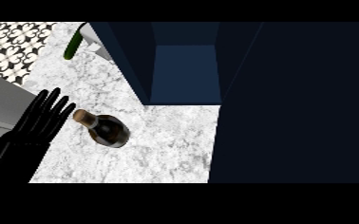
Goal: Pick up the wine, place it into the cabinet and close the cabinet
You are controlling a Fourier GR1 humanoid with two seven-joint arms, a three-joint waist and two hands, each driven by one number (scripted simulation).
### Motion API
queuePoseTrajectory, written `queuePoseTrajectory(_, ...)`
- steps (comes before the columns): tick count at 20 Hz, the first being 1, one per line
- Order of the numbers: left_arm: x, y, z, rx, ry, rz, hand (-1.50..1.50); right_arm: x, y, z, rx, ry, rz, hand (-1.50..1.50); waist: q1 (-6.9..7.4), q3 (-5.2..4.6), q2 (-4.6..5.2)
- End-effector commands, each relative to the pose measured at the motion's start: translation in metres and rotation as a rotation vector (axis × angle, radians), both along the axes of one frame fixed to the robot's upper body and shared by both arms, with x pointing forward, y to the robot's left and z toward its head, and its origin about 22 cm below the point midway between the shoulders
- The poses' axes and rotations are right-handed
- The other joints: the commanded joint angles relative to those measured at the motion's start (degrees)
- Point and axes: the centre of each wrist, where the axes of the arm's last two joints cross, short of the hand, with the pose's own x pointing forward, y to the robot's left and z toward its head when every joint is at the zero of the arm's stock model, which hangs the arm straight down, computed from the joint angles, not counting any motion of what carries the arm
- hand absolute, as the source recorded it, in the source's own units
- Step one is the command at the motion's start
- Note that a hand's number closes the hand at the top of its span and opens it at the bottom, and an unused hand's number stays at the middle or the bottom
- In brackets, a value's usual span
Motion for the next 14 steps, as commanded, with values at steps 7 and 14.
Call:
queuePoseTrajectory(7, 0.019, 0.009, -0.051, 0.029, -0.017, 0.096, -1.5, -0.026, -0.004, 0.016, 0.03, -0.052, 0.018, -1.5, 0.02, 0.0, 0.04)
queuePoseTrajectory(14, 0.031, 0.031, -0.069, 0.022, 0.018, 0.064, -1.5, -0.021, -0.01, 0.019, 0.016, -0.048, 0.025, -1.5, 0.09, 0.02, 0.06)
